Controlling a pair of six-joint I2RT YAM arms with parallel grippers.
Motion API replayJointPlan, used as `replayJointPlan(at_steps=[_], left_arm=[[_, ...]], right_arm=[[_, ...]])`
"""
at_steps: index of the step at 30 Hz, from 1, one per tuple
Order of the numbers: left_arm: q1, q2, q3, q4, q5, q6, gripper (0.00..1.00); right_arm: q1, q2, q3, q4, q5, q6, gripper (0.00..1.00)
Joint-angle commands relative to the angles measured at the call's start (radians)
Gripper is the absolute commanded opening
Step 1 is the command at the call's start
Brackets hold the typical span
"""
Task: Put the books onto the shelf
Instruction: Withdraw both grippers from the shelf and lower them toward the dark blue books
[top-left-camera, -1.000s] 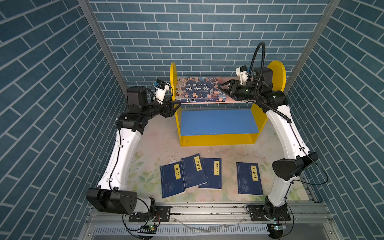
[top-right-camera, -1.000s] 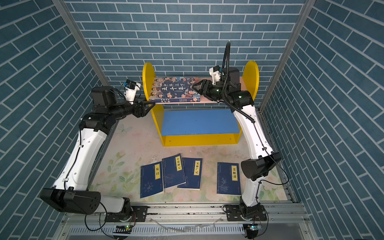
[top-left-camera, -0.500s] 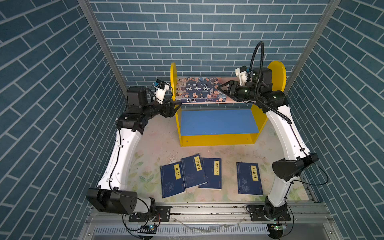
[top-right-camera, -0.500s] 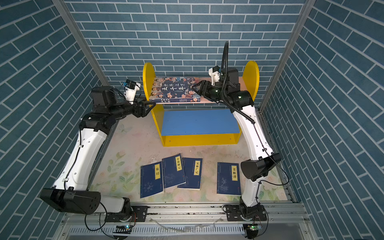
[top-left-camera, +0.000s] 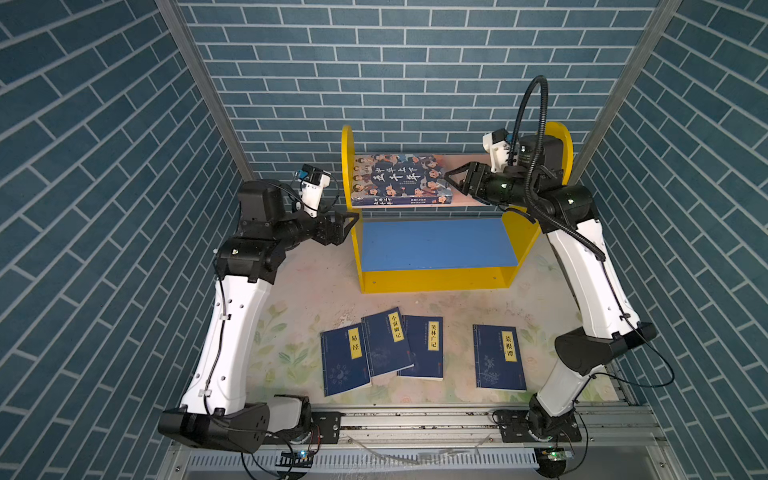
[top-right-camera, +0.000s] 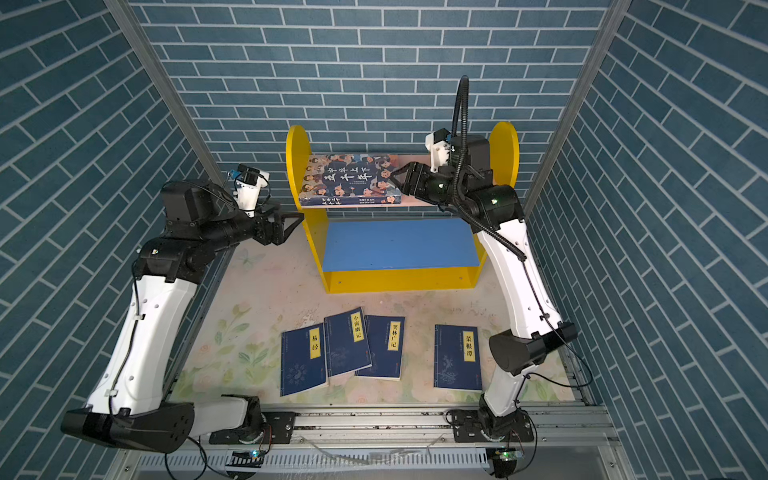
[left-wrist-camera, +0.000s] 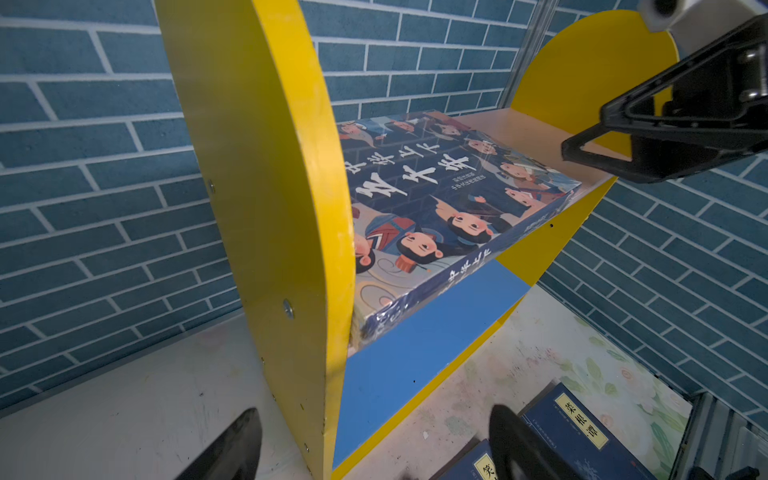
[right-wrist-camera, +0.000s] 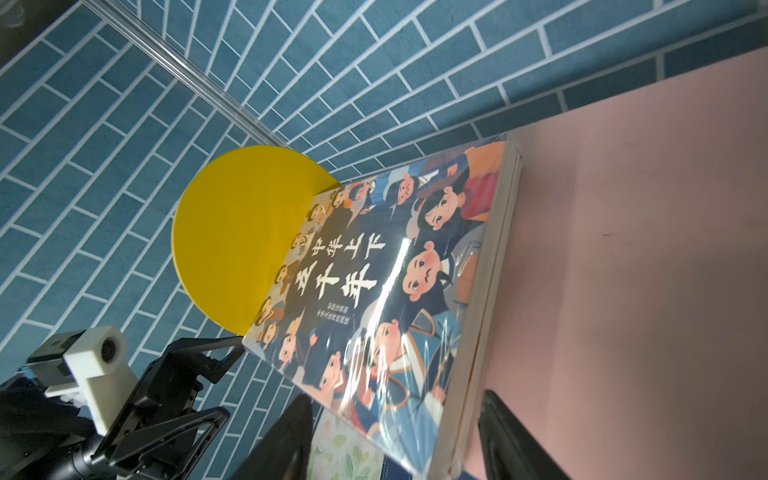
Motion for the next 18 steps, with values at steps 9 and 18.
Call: replayJointPlan(at_steps=[9,18], left_arm=[[0.004,-0.138,-0.191,-0.155,-0.177,-0.14,0.86],[0.008,-0.135,-0.223,-0.138,-0.073,-0.123,0.82]], right_arm=[[-0.001,-0.424,-0.478,0.153,-0.072,-0.071,0.61],[0.002,-0.652,-0.815,0.129,-0.094,-0.045,0.58]])
